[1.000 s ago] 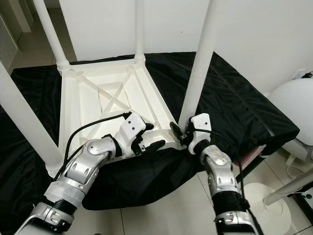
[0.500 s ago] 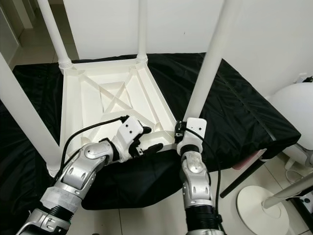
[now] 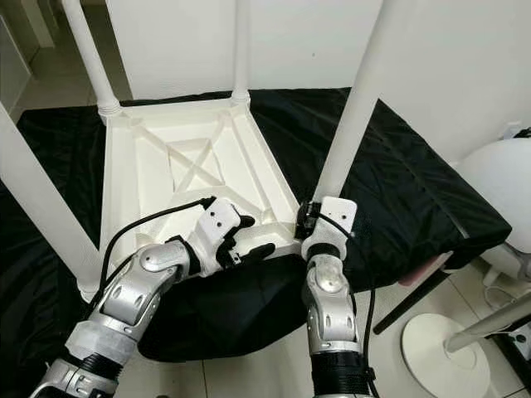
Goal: Building children table
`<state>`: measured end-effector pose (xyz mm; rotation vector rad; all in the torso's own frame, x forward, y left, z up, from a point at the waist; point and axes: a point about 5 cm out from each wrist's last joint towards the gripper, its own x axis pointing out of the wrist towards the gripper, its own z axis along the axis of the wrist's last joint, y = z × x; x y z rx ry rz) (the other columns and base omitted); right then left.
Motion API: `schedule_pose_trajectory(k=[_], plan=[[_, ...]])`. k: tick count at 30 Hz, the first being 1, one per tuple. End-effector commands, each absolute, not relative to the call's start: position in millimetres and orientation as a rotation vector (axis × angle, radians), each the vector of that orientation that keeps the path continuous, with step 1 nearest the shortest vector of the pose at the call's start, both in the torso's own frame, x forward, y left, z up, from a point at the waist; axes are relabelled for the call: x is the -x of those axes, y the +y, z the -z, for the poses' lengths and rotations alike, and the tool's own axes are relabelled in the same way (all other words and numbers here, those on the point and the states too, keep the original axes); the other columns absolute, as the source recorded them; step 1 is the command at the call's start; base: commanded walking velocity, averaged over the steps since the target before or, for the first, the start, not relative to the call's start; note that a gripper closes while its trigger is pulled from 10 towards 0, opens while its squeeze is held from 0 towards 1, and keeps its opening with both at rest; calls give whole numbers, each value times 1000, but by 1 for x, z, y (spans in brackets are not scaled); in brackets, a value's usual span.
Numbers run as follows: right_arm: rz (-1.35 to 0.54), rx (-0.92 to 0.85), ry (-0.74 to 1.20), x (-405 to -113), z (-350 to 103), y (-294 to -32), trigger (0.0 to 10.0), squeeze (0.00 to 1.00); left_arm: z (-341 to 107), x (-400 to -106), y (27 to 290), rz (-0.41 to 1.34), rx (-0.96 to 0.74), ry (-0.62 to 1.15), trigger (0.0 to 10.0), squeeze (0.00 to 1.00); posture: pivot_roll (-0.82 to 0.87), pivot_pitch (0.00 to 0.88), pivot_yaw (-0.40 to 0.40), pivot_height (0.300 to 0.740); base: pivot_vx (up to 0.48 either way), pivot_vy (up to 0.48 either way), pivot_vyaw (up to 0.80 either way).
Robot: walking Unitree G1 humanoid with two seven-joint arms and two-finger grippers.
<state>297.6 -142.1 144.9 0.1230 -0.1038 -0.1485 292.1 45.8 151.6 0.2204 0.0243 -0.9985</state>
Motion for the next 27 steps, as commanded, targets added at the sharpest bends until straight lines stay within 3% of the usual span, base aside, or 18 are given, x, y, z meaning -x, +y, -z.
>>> schedule_pose_trajectory(k=[1, 11, 12, 27], plan=[[138, -139, -45, -285, -126, -140, 10000, 1000, -151, -293, 47, 932, -217, 27, 10000, 0, -47, 0, -36, 740, 0, 0, 0], [31, -126, -31, -272, -120, -154, 10000, 1000, -155, -292, 48, 940, -185, 5, 10000, 0, -52, 0, -41, 740, 0, 0, 0], [-3, -135, -27, -269, -118, -157, 10000, 0, -156, -292, 48, 941, -182, 2, 10000, 0, -51, 0, -41, 740, 0, 0, 0], [-235, -41, -96, -269, -125, -182, 10000, 0, -156, -288, 51, 951, -177, -2, 10000, 0, -43, 0, -47, 740, 0, 0, 0]])
